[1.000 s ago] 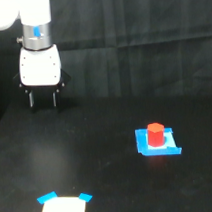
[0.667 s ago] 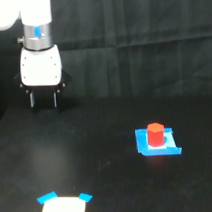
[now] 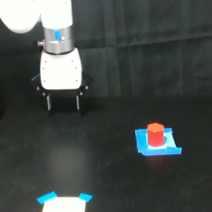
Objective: Pick up the red object from the table
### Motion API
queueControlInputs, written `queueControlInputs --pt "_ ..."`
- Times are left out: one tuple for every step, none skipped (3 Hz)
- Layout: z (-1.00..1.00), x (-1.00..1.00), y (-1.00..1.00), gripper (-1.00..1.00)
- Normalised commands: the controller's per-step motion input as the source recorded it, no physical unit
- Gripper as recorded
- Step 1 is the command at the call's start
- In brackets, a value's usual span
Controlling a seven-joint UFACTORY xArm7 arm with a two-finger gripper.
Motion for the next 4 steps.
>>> queueControlInputs --pt "-0.02 0.98 -0.43 1.0" --pt "-0.18 1.0 -0.26 1.0" --pt "-0.19 1.0 -0.27 0.74" --pt "-0.99 0.64 -1.0 1.0"
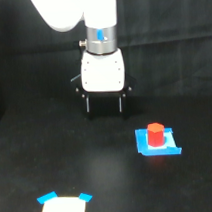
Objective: Pick up the red object from the table
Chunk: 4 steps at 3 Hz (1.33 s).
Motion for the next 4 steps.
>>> queueControlInputs --pt "-0.93 0.26 -1.0 1.0" --pt "0.02 1.0 -0.44 1.0" --pt "0.23 1.0 0.02 0.93" --pt "0.4 1.0 -0.39 0.8"
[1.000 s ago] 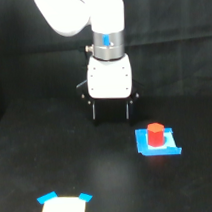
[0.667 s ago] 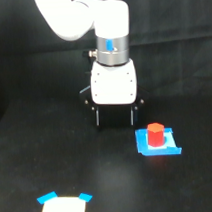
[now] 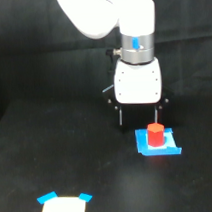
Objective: Pick up the red object from the table
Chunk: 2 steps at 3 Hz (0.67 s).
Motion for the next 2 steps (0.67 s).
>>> queueControlInputs --pt "-1.0 -0.84 -1.0 -0.77" --pt "-1.0 -0.46 -0.9 -0.76"
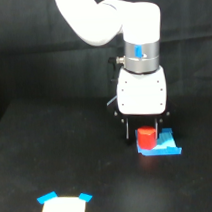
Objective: Pick up the red object from the table
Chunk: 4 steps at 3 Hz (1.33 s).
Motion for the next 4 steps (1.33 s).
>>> queueControlInputs --pt "0.48 -0.22 0.1 -1.0" --pt "0.66 -0.11 0.14 -0.98" --pt "0.88 -0.74 -0.97 -1.0" --pt "1.0 -0.95 -1.0 -1.0"
